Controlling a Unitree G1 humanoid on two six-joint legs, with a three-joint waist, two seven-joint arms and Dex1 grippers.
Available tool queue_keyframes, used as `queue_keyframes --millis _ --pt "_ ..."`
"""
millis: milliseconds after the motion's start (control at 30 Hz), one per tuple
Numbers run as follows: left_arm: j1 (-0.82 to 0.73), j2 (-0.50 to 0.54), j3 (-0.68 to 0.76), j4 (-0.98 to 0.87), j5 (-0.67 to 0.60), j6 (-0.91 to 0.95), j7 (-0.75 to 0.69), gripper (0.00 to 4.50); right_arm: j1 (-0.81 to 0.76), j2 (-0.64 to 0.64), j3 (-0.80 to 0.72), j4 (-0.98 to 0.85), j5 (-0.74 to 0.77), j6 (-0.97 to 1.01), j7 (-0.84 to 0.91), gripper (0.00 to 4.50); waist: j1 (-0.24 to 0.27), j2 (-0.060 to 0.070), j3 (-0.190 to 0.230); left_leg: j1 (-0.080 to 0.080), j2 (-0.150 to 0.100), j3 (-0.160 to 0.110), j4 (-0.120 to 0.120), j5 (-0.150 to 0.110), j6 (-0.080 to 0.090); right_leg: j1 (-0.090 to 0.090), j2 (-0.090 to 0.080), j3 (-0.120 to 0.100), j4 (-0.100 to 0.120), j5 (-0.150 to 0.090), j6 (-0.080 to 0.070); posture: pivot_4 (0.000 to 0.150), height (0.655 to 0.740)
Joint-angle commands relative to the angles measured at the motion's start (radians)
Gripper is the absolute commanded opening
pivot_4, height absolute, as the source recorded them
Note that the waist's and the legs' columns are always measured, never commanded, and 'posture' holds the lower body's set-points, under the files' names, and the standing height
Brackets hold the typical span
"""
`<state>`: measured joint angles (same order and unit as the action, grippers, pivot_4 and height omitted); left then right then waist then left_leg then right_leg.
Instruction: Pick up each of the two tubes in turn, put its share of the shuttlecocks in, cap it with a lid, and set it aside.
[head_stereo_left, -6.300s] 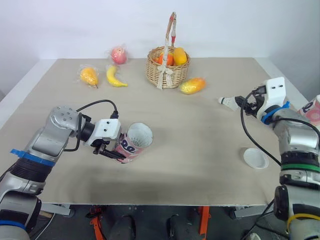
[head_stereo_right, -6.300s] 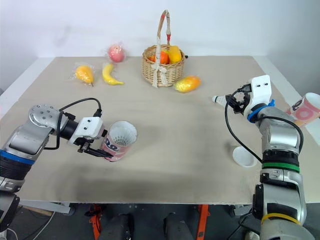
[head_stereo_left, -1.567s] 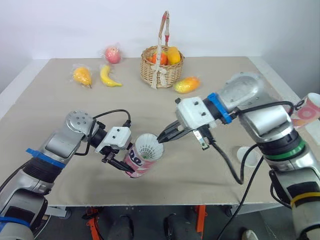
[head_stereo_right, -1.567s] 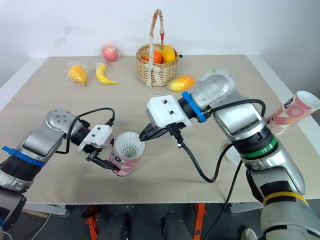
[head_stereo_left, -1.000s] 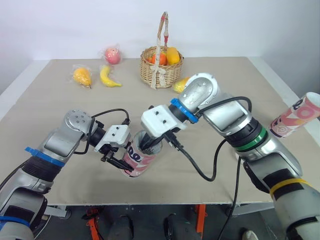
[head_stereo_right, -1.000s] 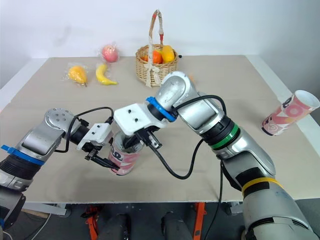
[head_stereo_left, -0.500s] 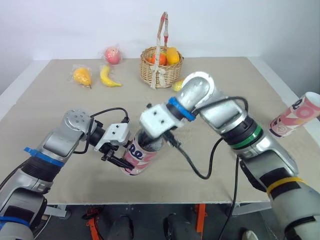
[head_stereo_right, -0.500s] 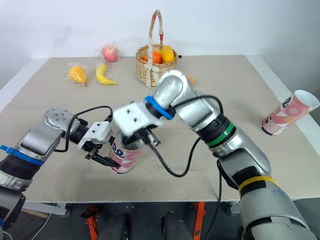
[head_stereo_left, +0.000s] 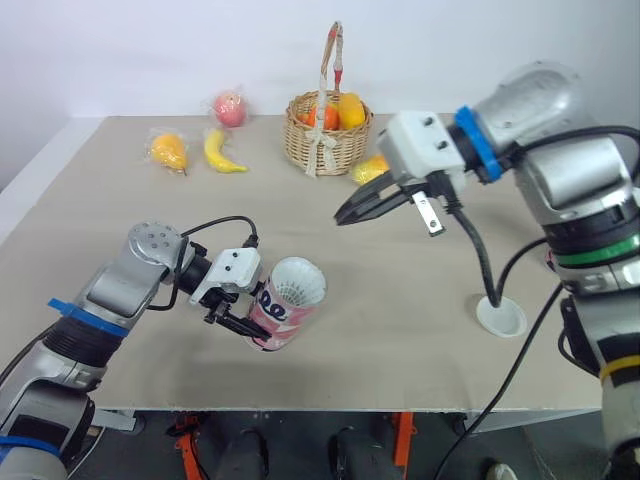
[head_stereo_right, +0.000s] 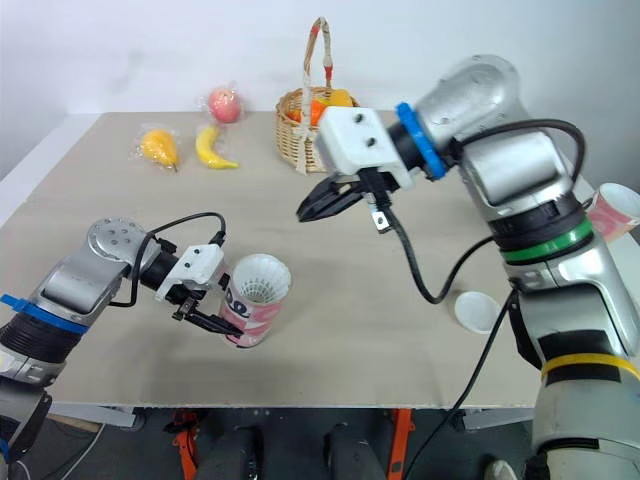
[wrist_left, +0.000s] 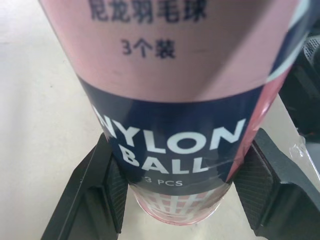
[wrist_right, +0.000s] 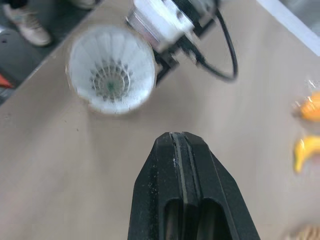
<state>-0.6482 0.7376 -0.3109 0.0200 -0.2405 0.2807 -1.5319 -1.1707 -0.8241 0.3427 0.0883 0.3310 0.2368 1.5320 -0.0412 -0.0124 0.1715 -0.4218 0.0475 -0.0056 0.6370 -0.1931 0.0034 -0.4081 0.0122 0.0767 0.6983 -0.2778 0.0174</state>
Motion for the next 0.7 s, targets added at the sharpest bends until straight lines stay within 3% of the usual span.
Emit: queue_keyframes --millis 33,267,500,600,700 --pt "0.03 -0.079 0.061 -0.041 -0.061 -0.02 0.081 2.67 0.159 -0.081 -0.154 -0.139 0.029 0.07 -0.089 0.09 0.006 -0.001 0.0 -0.001 -0.001 0.0 0.001 0.0 0.0 0.0 -0.001 0.0 0.0 0.0 0.0 0.15 0.74" --pt "0.1 -0.237 0.083 0.009 -0.044 -0.145 0.235 2.67 0.577 -0.227 -0.372 -0.154 -0.042 0.11 -0.273 0.09 0.02 -0.003 0.002 -0.003 -0.003 0.0 0.002 -0.001 -0.002 0.0 -0.003 0.001 -0.001 0.0 0.001 0.15 0.74" --pt "0.11 -0.324 0.068 0.135 -0.037 -0.224 0.275 2.67 0.659 -0.327 -0.393 0.013 -0.142 0.017 -0.288 0.09 0.004 -0.003 0.002 0.0 -0.002 0.002 0.002 -0.001 -0.002 0.0 0.0 0.004 -0.001 0.0 0.007 0.15 0.74" --pt "0.112 -0.352 0.056 0.149 -0.067 -0.185 0.25 2.67 0.659 -0.358 -0.371 0.097 -0.168 -0.03 -0.251 0.99 0.001 -0.003 0.002 0.001 -0.002 0.003 0.002 0.0 -0.002 0.001 0.0 0.004 -0.001 0.0 0.008 0.15 0.74" --pt "0.122 -0.366 0.035 0.163 -0.059 -0.171 0.238 2.67 0.669 -0.377 -0.348 0.174 -0.2 -0.079 -0.217 2.41 -0.002 -0.003 0.002 0.001 -0.002 0.004 0.002 0.0 -0.002 0.001 0.0 0.006 -0.001 0.0 0.009 0.15 0.74"
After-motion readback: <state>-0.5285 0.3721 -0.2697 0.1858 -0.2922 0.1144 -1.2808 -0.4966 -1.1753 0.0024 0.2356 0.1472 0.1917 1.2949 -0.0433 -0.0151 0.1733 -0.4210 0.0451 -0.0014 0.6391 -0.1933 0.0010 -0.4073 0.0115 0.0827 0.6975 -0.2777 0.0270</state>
